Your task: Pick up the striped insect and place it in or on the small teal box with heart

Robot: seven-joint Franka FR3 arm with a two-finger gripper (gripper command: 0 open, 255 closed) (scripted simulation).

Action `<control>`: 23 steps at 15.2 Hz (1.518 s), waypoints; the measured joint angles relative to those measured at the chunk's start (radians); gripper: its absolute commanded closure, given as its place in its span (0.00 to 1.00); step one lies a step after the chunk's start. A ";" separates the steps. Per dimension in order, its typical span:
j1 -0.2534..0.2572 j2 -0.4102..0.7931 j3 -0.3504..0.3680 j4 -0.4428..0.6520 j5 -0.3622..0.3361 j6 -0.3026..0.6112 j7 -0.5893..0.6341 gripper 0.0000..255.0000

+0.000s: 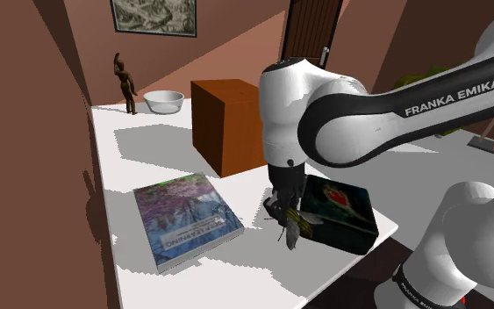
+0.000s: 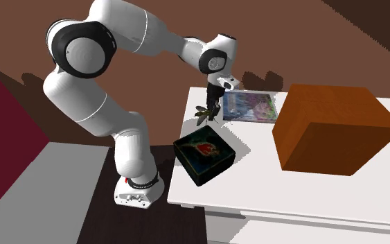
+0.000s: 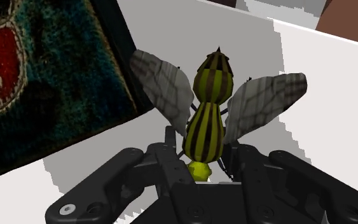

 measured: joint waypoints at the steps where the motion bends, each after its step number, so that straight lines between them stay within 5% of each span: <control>1: 0.001 -0.008 -0.003 0.009 0.001 -0.017 -0.002 1.00; 18: -0.003 -0.067 -0.039 0.187 -0.008 -0.252 -0.020 1.00; 23: -0.021 -0.170 -0.118 0.105 -0.036 -0.274 -0.115 1.00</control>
